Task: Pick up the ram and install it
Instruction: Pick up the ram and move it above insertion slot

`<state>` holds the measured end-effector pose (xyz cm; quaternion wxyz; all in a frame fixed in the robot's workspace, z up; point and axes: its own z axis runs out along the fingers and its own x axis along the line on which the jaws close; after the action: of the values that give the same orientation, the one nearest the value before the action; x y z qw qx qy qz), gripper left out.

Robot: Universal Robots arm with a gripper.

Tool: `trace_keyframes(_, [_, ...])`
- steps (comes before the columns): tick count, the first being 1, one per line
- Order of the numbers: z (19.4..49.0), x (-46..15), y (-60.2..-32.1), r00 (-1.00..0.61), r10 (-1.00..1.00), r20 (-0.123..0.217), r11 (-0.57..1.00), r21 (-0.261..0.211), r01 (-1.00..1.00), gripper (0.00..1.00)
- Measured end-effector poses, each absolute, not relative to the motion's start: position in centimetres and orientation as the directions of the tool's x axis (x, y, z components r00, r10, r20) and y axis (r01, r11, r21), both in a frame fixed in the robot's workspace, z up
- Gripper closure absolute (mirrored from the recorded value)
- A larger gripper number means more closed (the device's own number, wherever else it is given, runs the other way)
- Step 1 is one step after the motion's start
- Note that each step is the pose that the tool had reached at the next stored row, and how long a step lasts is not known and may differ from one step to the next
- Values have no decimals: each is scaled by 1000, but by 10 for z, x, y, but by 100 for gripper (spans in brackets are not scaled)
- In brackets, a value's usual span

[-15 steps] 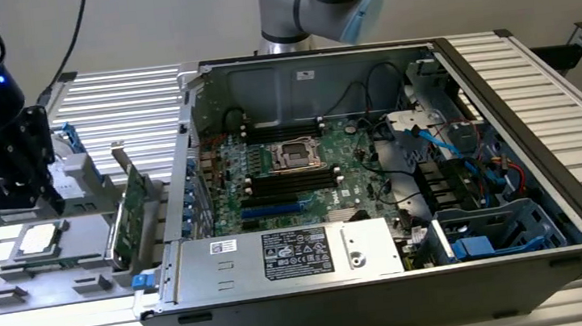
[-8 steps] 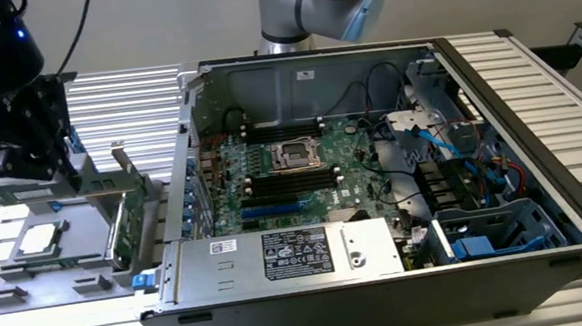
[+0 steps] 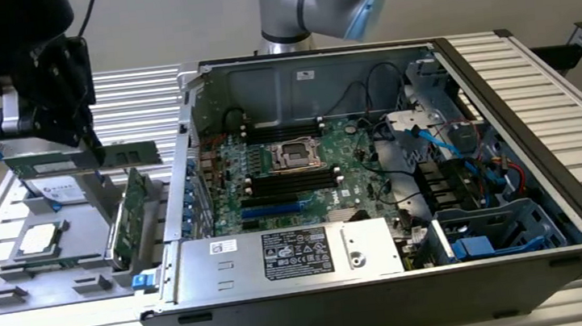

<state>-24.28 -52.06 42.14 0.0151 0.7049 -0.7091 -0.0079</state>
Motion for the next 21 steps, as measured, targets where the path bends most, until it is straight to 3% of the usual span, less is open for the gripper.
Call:
trace_keyframes(10, [453, -197, -520, -6, -1000, 10, 6, 46, -999, 86])
trace_keyframes(21, [452, -147, -516, -6, -1000, 10, 6, 48, -999, 86])
